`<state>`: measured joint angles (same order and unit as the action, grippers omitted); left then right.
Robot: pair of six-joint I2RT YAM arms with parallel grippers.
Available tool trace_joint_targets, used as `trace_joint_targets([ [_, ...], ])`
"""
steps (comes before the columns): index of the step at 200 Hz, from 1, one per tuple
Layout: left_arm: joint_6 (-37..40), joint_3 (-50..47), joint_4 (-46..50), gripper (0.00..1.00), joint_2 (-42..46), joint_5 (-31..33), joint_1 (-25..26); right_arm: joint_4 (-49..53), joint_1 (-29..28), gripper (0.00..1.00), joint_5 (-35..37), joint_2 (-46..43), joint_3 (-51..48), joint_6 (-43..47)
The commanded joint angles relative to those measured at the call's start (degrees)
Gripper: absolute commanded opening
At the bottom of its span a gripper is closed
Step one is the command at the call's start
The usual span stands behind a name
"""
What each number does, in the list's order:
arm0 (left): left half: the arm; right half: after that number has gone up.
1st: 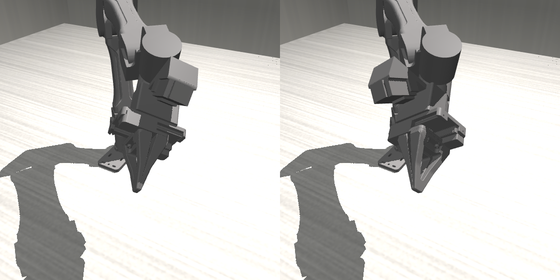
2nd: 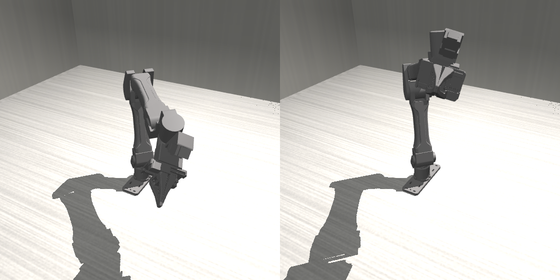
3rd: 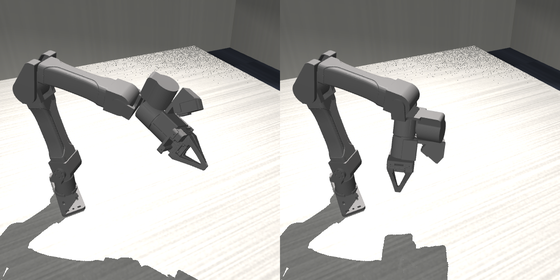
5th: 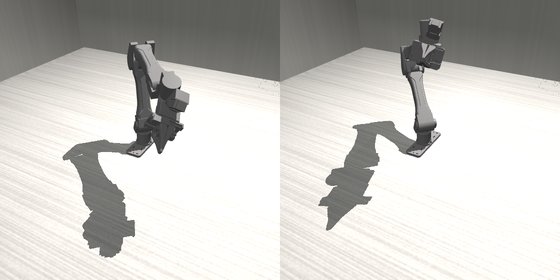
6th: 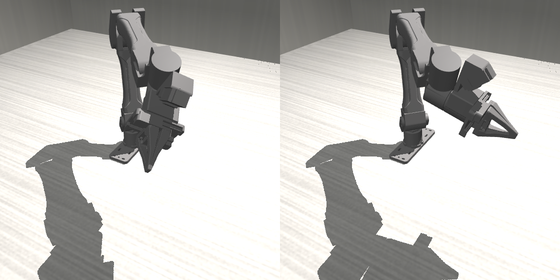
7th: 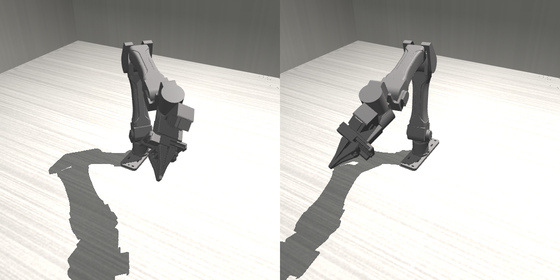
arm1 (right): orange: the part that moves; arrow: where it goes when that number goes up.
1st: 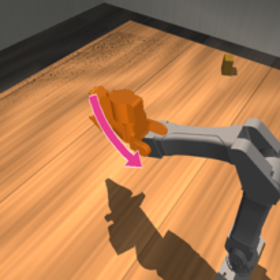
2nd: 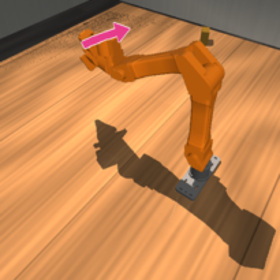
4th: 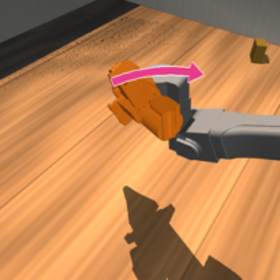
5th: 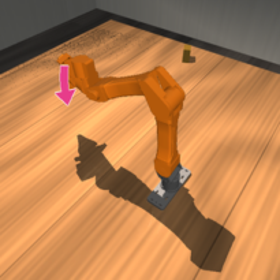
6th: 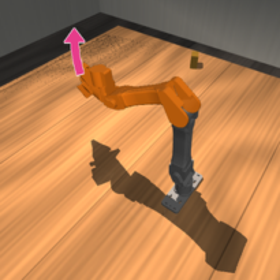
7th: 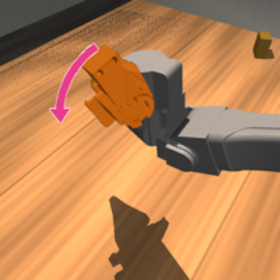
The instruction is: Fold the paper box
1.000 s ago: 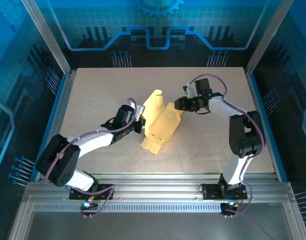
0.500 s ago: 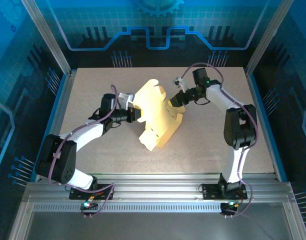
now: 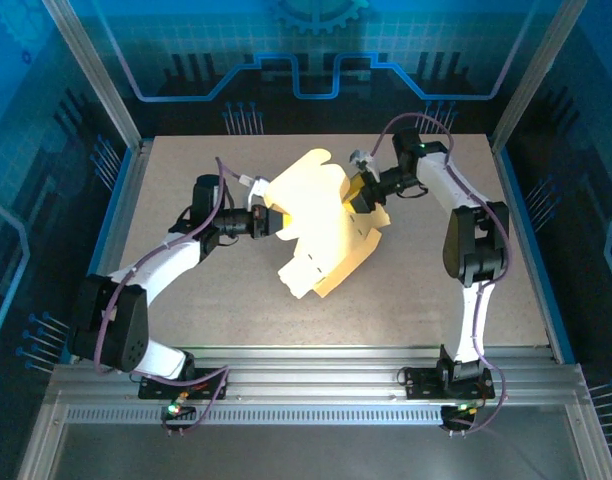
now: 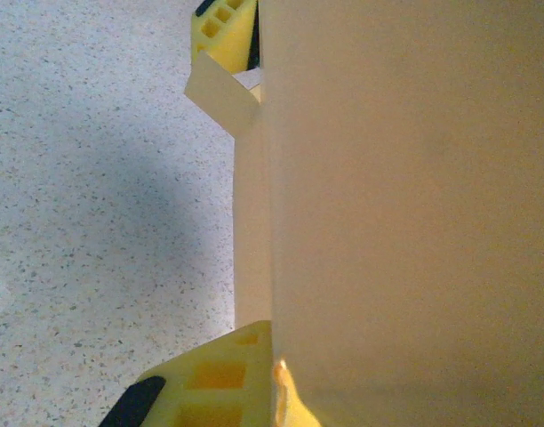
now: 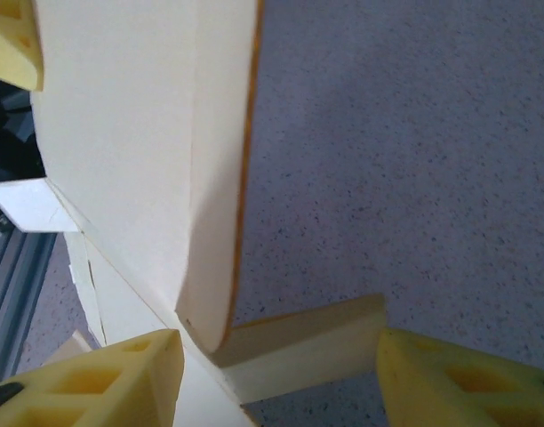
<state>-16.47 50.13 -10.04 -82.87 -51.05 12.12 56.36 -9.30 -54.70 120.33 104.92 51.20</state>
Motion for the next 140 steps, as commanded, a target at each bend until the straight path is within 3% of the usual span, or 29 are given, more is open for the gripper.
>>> trace_joint_targets([
  [1,0.1,2.1,2.1,0.0,1.6,-3.3,-1.3,8.9,0.5,0.6,-4.4,1.9,3.4,8.1],
  [29,0.0,2.0,2.2,0.0,1.8,-4.6,-1.6,3.7,2.5,0.7,-5.5,-0.2,-0.3,6.5],
  [82,-0.7,3.1,1.4,0.0,1.4,-8.0,-1.7,15.8,2.7,0.86,-5.1,5.1,8.5,14.5],
  [93,-0.6,3.2,1.9,0.0,1.5,-6.8,-1.7,20.3,2.4,0.82,-6.3,6.4,10.9,17.6],
  [104,-0.2,3.2,2.7,0.0,1.5,-5.4,-1.7,22.5,2.2,0.71,-7.0,6.8,12.0,18.7],
  [126,0.6,3.2,4.6,0.0,1.5,-1.7,-1.7,19.1,1.9,0.35,-6.3,4.4,9.4,15.7],
  [140,1.0,3.1,5.1,0.0,1.3,-0.5,-1.7,15.3,1.8,0.31,-5.8,2.0,6.0,13.5],
])
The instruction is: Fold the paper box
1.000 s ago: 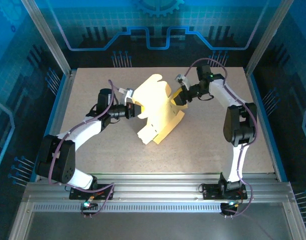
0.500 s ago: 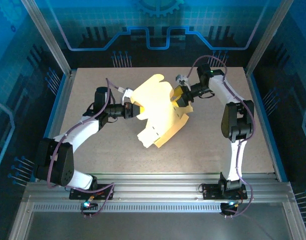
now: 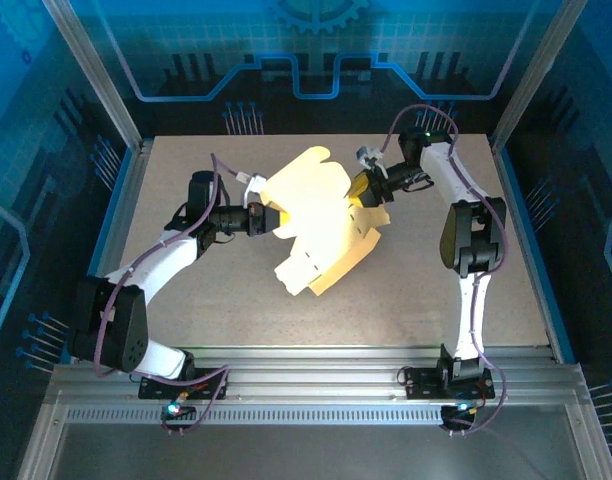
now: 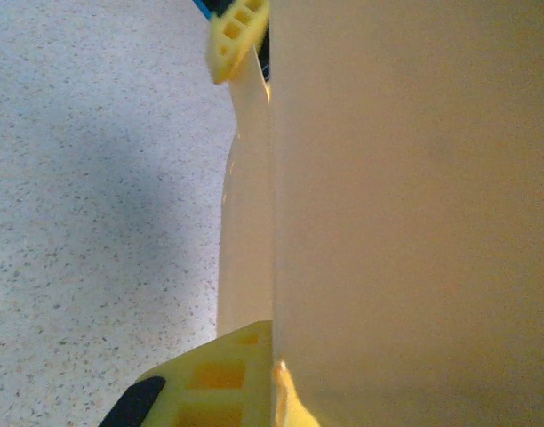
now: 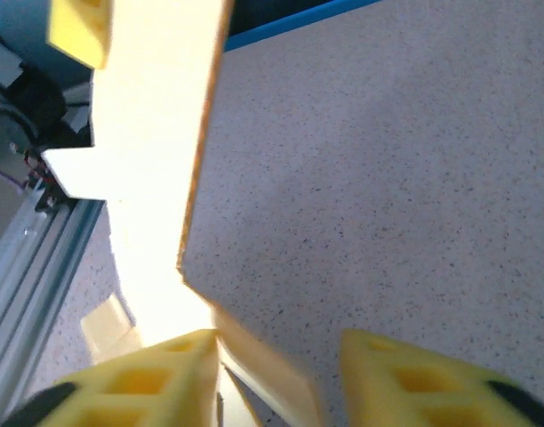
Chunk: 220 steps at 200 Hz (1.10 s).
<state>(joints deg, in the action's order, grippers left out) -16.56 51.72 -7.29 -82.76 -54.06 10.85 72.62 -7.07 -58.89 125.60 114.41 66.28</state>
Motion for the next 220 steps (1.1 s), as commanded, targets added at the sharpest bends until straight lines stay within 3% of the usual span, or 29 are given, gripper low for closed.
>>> trace_joint_targets([
  [1,1.1,1.5,2.4,0.0,1.2,2.5,-0.5,-1.3,-0.5,0.31,-1.6,-3.4,-3.7,-1.8],
  [30,1.2,1.4,2.7,0.0,0.4,4.1,-0.5,-5.9,-1.1,0.16,0.8,-6.5,-7.9,-5.1],
  [56,0.0,1.6,2.7,0.0,-0.5,7.8,-0.5,-10.2,-2.0,0.11,4.4,-8.3,-11.0,-9.2],
  [69,-0.5,1.2,1.9,0.0,-1.0,10.2,-0.4,-14.2,-2.8,0.1,7.3,-9.2,-13.2,-12.4],
  [90,-0.4,-0.2,0.0,0.0,-0.4,14.8,0.6,-20.4,-5.2,0.0,15.5,-10.6,-16.3,-18.6],
  [142,7.0,-3.8,-2.0,0.0,2.5,38.4,10.3,-37.9,-12.2,0.0,34.2,-14.5,-26.2,-32.6],
  [200,8.8,-6.2,-4.7,0.0,1.4,45.7,13.7,-46.9,-14.9,0.01,41.0,-13.0,-31.1,-42.5],
  [220,9.8,-6.0,-4.5,0.0,1.2,48.6,15.5,-48.9,-17.2,0.01,47.1,-13.4,-32.6,-44.3],
])
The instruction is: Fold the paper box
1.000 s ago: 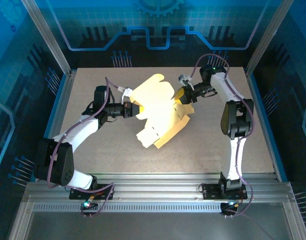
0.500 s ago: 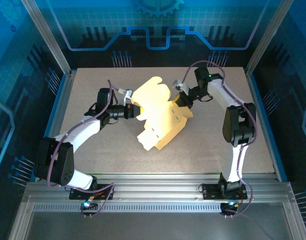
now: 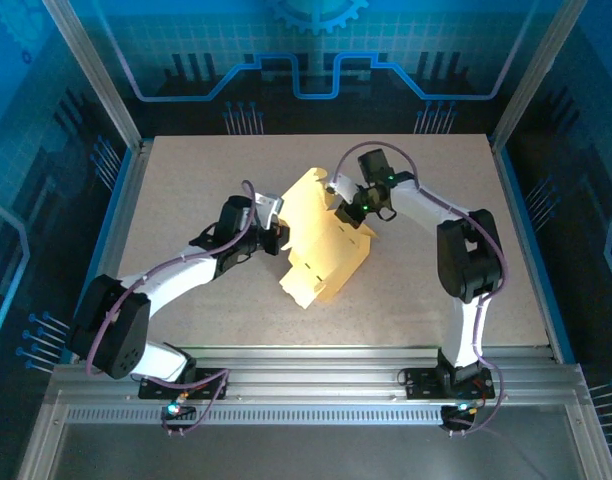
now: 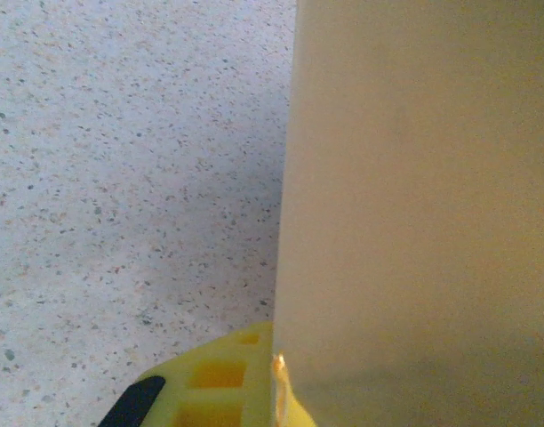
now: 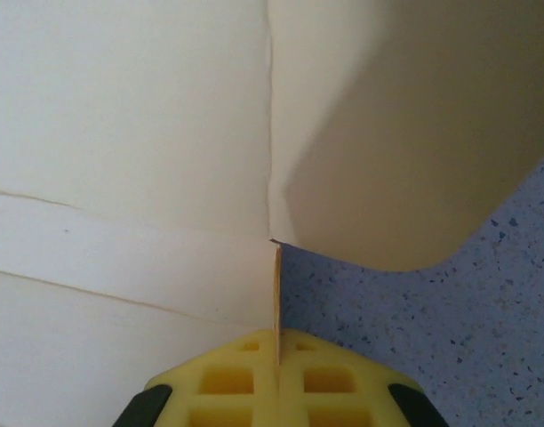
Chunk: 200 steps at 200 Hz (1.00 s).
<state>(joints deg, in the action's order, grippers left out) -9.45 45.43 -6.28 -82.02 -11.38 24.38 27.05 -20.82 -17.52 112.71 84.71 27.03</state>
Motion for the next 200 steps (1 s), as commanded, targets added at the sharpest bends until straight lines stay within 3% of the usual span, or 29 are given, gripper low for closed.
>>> trace_joint_targets([
  [1,2.7,0.3,-5.5,0.0,0.4,6.1,2.0,-3.4,-3.5,0.01,6.0,-0.5,-2.9,-5.1],
  [50,0.9,1.8,-4.5,0.0,-0.6,9.3,3.2,-1.4,-6.5,0.08,10.9,-0.5,-4.1,-5.5],
  [75,0.7,2.5,-3.4,0.0,-1.9,9.3,3.2,-0.8,-4.9,0.21,5.0,-1.7,-3.6,-6.7],
  [100,-0.1,2.6,-2.4,0.0,-2.0,10.2,3.1,2.6,-3.6,0.23,0.3,-1.6,-1.2,-5.9],
  [123,-0.1,2.5,-2.1,0.0,-1.5,10.5,3.1,7.3,-3.2,0.25,0.2,0.2,2.0,-6.1],
  [141,-0.3,2.7,-1.4,0.0,-2.1,10.8,3.1,8.6,-2.8,0.32,-2.9,-0.1,2.3,-6.8],
  [187,0.8,0.8,-3.8,0.0,-2.8,11.2,3.1,2.6,2.3,0.42,-16.0,-5.8,-2.9,-13.0],
  [200,2.1,0.0,-4.6,0.0,-2.9,11.1,3.1,0.7,4.7,0.5,-19.2,-7.1,-4.0,-16.2],
])
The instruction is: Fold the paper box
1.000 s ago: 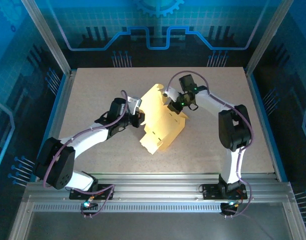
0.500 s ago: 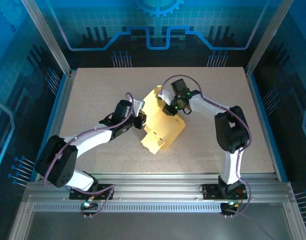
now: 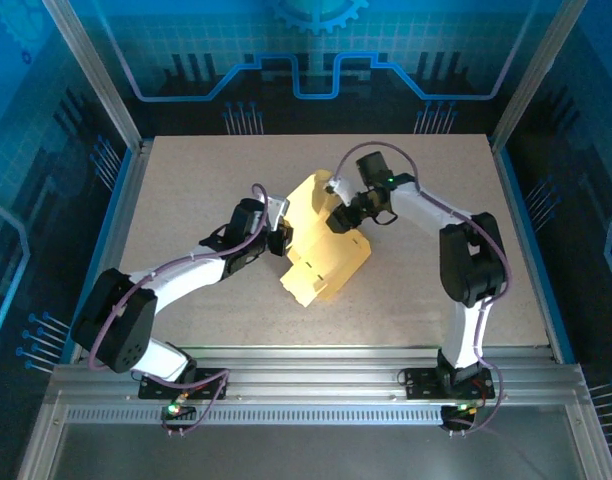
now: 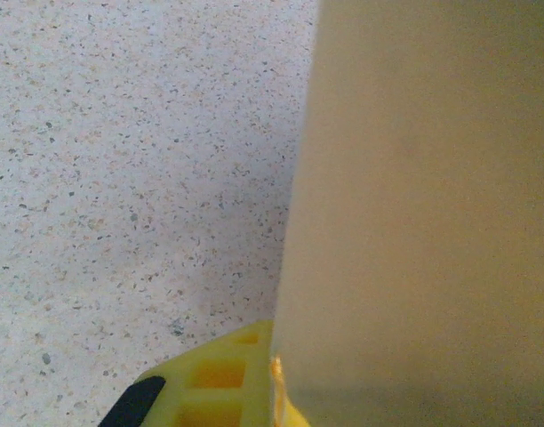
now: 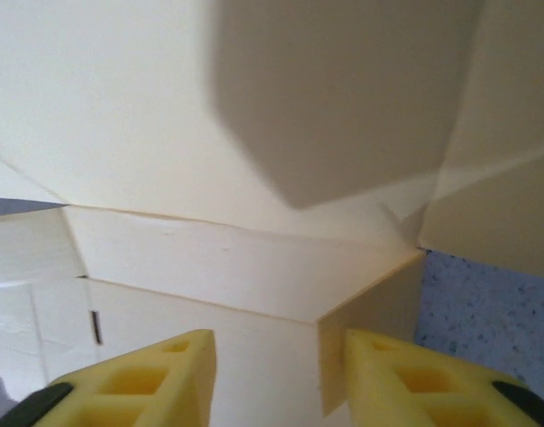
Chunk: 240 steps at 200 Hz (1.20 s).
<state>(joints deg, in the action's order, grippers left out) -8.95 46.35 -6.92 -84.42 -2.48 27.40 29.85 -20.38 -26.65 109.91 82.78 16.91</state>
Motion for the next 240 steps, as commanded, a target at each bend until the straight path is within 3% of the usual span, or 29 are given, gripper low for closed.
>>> trace_joint_targets([
  [1,1.8,-1.0,-4.0,0.0,-0.5,2.2,0.1,-2.2,4.3,0.51,-10.3,-4.4,-2.2,-6.3],
  [43,8.0,-5.8,-11.4,0.0,0.0,-0.5,0.4,-7.1,10.2,0.66,-9.5,-6.8,-5.8,-16.6],
  [68,9.8,-7.1,-11.7,0.0,0.3,-0.6,0.5,-5.7,14.3,0.67,-6.9,-5.7,-6.0,-23.6],
  [97,10.9,-7.7,-11.0,0.0,0.3,0.7,0.9,-1.9,16.0,0.66,-2.4,-3.4,-5.7,-24.6],
  [130,15.4,-7.8,-9.8,0.0,0.5,2.6,2.8,-0.4,16.6,0.64,-4.4,0.5,-4.4,-25.3],
  [180,19.3,-8.4,-10.3,0.0,-0.4,6.2,7.1,-0.9,18.4,0.48,-3.4,4.4,-3.9,-34.6],
  [240,21.8,-5.9,-7.9,0.0,-4.4,10.7,11.1,3.5,18.9,0.25,-8.7,7.5,-4.4,-32.0],
])
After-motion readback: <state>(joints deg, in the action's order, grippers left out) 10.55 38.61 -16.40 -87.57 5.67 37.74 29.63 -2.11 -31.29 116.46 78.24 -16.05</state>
